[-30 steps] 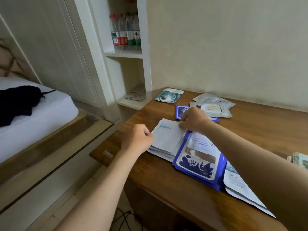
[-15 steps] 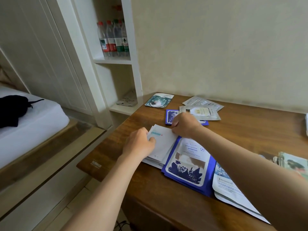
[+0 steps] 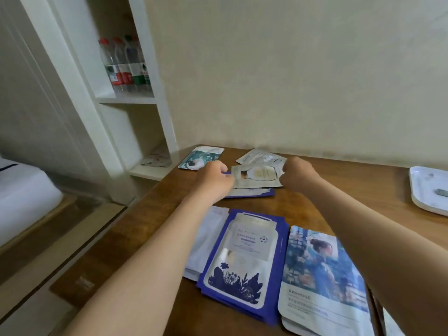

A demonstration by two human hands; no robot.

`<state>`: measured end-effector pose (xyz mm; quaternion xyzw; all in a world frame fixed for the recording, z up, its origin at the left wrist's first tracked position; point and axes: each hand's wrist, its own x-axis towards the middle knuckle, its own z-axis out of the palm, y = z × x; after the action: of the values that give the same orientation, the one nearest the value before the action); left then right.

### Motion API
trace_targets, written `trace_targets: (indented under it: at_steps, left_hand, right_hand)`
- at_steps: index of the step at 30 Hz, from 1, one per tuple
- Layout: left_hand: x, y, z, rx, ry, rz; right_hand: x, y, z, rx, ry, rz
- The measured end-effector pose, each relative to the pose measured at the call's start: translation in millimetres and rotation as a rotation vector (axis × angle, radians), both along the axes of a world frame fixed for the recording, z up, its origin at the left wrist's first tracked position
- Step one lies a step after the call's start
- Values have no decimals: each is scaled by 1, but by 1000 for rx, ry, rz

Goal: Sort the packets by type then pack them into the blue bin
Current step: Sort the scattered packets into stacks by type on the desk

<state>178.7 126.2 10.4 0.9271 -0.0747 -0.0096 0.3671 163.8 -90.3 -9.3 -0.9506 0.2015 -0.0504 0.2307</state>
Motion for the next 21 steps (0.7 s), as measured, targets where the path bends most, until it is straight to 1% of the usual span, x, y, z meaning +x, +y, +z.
trace_targets:
  at_steps: [2, 5, 7, 9, 11, 13, 18, 21]
  left_hand:
    - [16, -25, -1, 0, 27, 14]
    - [41, -48, -12, 50, 114, 77]
    - [53, -57, -19, 3, 175, 145]
    - [60, -63, -24, -90, 222, 188]
    - [67, -67, -28, -167, 226, 220]
    - [72, -68, -32, -243, 254, 247]
    - [75, -68, -30, -604, 398, 315]
    - [68, -72, -21, -762, 437, 277]
  right_hand:
    - [7, -12, -3, 106, 8, -83]
    - [19, -28, -13, 339, 3, -189]
    - [28, -35, -19, 458, 1, -236]
    - [34, -39, -22, 583, -21, -275]
    - [38, -39, -22, 698, -43, -315]
    - [38, -36, -21, 750, -31, -331]
    - [29, -31, -8, 951, 8, -307]
    - [17, -34, 6, 1067, -49, -270]
